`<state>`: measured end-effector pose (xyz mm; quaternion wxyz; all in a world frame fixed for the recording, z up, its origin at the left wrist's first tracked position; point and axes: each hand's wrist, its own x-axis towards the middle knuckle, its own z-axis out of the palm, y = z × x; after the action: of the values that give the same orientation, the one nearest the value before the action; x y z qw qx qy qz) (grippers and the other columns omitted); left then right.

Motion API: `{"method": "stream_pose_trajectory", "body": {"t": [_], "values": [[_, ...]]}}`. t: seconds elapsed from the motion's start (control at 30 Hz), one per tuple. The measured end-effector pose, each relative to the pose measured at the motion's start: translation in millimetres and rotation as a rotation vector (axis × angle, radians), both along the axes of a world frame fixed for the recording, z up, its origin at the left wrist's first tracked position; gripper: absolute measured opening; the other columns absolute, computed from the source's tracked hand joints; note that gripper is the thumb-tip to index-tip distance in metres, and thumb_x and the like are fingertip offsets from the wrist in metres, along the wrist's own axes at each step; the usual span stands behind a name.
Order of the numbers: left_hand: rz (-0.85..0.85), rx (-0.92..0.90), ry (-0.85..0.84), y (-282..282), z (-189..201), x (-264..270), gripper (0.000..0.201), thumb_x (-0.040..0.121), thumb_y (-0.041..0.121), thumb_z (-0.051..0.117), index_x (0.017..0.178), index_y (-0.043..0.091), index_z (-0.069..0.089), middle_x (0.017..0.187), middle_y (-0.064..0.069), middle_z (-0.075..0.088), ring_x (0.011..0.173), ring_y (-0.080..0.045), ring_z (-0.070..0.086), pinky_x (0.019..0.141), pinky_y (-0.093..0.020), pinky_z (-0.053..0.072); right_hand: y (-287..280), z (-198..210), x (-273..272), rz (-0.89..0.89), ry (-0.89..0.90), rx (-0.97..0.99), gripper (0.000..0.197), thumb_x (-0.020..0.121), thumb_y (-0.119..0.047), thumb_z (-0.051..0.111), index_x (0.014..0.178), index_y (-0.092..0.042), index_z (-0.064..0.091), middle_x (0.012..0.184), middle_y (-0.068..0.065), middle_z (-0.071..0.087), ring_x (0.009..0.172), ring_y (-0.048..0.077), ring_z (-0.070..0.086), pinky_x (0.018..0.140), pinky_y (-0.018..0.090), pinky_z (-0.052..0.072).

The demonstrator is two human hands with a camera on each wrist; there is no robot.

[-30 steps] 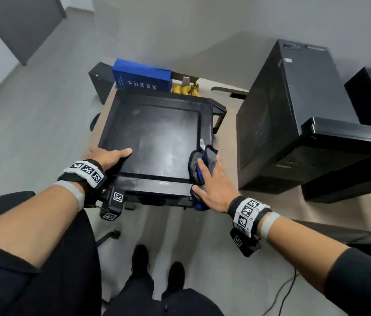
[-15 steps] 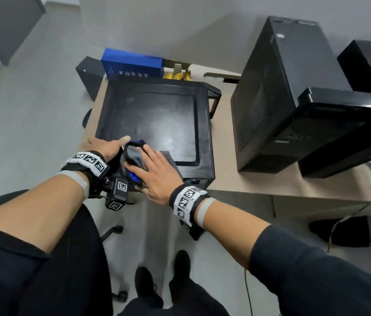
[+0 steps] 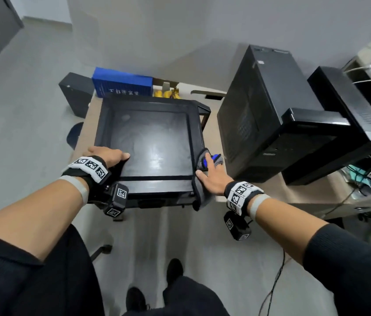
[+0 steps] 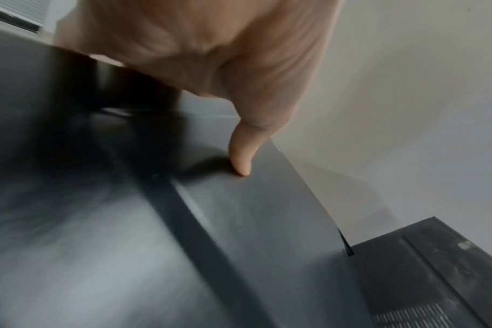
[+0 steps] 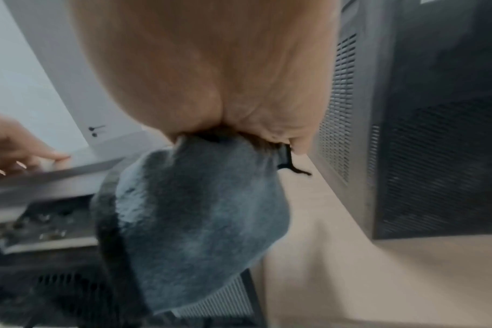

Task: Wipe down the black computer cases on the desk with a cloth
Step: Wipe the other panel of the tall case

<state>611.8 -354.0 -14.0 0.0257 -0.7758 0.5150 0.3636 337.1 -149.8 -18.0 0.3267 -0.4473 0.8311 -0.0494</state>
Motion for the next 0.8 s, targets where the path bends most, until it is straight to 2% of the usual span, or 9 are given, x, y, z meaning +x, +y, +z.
{"method": "stream_pose_trajectory", "body": {"t": [0.07,0.17,0.3,0.37,0.43,0.5,0.6,0.7,0.8], "values": [[-0.026,0.001,0.029,-15.4,8.8,-11.1,0.138,0.064,0.060,0.084,0.157,0.001,0.001,0.160,-0.021,0.021,0.147,-0.041,0.026,0.119,-0.049,0.027,-22.9,0.7,-6.3,0.023,0.021,0.013,0.082,0.100,-0.056,0.037,0.157,-0.026,-0.013,0.157,0.039,0.009,0.151,0.044,0.006,0.123,0.047,0.013],[-0.045,-0.003,0.062,-41.5,17.6,-26.3,0.148,0.060,0.069,0.082,0.158,0.007,-0.010,0.163,-0.021,0.017,0.149,-0.042,0.021,0.121,-0.052,0.024,-64.6,3.5,-20.8,0.051,0.027,0.019,0.080,0.100,-0.057,0.036,0.158,-0.027,-0.012,0.156,0.041,0.005,0.150,0.045,0.005,0.123,0.049,0.013],[-0.059,0.013,0.033,-59.1,21.0,-48.0,0.150,0.060,0.066,0.084,0.158,0.008,-0.014,0.165,-0.020,0.002,0.153,-0.038,0.007,0.124,-0.052,0.012,-125.6,8.8,-39.3,0.110,0.164,0.003,0.081,0.100,-0.060,0.033,0.159,-0.022,-0.006,0.160,0.035,-0.001,0.151,0.042,-0.005,0.124,0.046,0.006],[-0.068,0.015,0.018,-62.7,19.5,-52.3,0.154,0.057,0.065,0.087,0.157,0.011,-0.017,0.165,-0.018,0.000,0.153,-0.035,0.007,0.124,-0.050,0.012,-157.8,11.2,-45.1,0.143,0.224,-0.018,0.080,0.100,-0.060,0.032,0.160,-0.019,-0.002,0.161,0.032,-0.004,0.151,0.040,-0.011,0.124,0.046,0.003],[-0.062,0.005,0.037,-62.5,18.0,-49.8,0.156,0.053,0.065,0.089,0.158,0.015,-0.015,0.165,-0.015,0.003,0.153,-0.033,0.010,0.124,-0.047,0.016,-181.9,11.3,-51.3,0.131,0.248,-0.049,0.078,0.100,-0.060,0.032,0.160,-0.020,0.001,0.161,0.030,-0.008,0.151,0.038,-0.016,0.123,0.049,0.002],[-0.050,0.019,0.024,-62.2,17.6,-48.8,0.155,0.051,0.067,0.089,0.158,0.012,-0.009,0.164,-0.013,0.005,0.152,-0.031,0.011,0.124,-0.046,0.017,-206.8,9.3,-56.7,0.099,0.246,-0.067,0.078,0.098,-0.062,0.032,0.160,-0.023,0.004,0.162,0.028,-0.007,0.151,0.037,-0.018,0.122,0.053,0.001],[-0.026,0.051,0.011,-64.1,18.1,-49.2,0.158,0.045,0.074,0.086,0.159,0.010,-0.003,0.163,-0.011,0.008,0.151,-0.032,0.013,0.123,-0.047,0.019,-236.1,4.1,-56.1,0.066,0.294,-0.071,0.076,0.097,-0.065,0.029,0.159,-0.024,0.011,0.163,0.025,0.004,0.152,0.037,-0.009,0.121,0.058,0.002],[0.018,0.041,0.020,-61.2,18.3,-50.5,0.153,0.052,0.069,0.087,0.158,0.011,-0.007,0.162,-0.015,0.011,0.150,-0.033,0.018,0.122,-0.047,0.022,-251.6,10.4,-50.1,0.121,0.497,-0.059,0.074,0.097,-0.064,0.022,0.157,-0.021,0.020,0.158,0.027,0.023,0.149,0.040,0.011,0.117,0.064,-0.008],[0.019,0.010,0.000,-58.0,19.5,-51.7,0.152,0.054,0.069,0.086,0.158,0.012,-0.009,0.161,-0.017,0.013,0.150,-0.034,0.017,0.122,-0.047,0.021,-254.8,9.2,-54.1,0.176,0.549,-0.046,0.075,0.096,-0.063,0.023,0.156,-0.017,0.021,0.154,0.030,0.029,0.146,0.043,0.020,0.119,0.062,-0.007]]}}
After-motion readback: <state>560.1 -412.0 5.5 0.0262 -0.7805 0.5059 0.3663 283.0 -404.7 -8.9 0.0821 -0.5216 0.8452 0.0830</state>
